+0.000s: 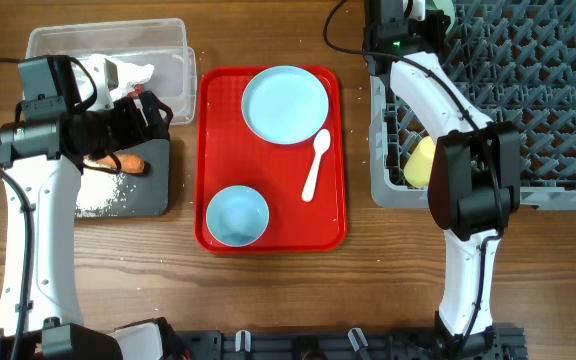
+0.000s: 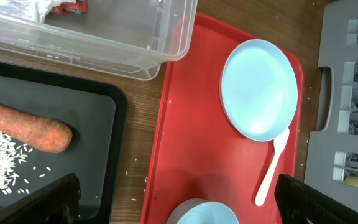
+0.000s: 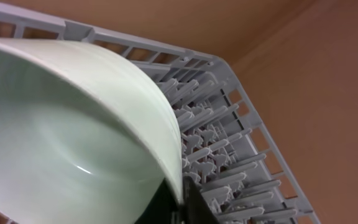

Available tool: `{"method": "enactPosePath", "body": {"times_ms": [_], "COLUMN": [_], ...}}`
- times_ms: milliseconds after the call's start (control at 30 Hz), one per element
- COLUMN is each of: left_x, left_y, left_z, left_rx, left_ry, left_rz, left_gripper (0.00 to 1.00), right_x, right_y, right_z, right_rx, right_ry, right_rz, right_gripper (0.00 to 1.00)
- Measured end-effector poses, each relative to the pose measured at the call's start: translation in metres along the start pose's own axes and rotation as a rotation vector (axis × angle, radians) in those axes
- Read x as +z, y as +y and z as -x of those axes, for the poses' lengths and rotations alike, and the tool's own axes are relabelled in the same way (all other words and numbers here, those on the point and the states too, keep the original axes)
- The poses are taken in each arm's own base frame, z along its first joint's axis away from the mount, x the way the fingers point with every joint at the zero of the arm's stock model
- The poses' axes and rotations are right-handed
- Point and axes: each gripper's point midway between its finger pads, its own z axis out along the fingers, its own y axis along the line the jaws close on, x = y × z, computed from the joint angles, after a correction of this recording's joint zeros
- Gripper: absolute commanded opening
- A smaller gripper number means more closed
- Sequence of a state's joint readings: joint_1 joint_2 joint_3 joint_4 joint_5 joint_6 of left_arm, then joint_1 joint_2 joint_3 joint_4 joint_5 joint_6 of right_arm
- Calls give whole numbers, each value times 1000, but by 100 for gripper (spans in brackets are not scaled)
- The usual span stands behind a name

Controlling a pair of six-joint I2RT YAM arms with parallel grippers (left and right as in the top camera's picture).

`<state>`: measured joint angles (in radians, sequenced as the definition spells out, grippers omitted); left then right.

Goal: Sort waste into correct bins and load items into the dishwasher rack
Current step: 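Carry the green bowl to the rack's back row with the right gripper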

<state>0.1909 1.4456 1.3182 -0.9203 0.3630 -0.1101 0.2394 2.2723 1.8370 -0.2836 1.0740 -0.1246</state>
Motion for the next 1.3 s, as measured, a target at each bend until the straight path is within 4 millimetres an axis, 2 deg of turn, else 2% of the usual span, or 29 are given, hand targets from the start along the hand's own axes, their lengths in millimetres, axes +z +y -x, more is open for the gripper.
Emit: {"method": "enactPosePath", "body": {"times_ms": [100,300,433,967,1300], "left_x": [0,0,0,0,0], "left_y": [0,0,0,0,0], "left_z": [0,0,0,0,0], "left_rx": [0,0,0,0,0], "left_ry": [0,0,0,0,0], "left_rz": [0,0,0,0,0], "left_gripper": [100,100,100,100,100], "right_x": [0,-7,-19,-47,-88], "right_y": [2,11,20,41,56], "right_z": [-3,-5,-3,-10,6], "right_rx": [-15,-56,-78,-171,-174], "right_ry": [6,8,-4,-10,-75], "right_rz": [6,34,54,99,175], "right_gripper": [15,43,51,65,71]}}
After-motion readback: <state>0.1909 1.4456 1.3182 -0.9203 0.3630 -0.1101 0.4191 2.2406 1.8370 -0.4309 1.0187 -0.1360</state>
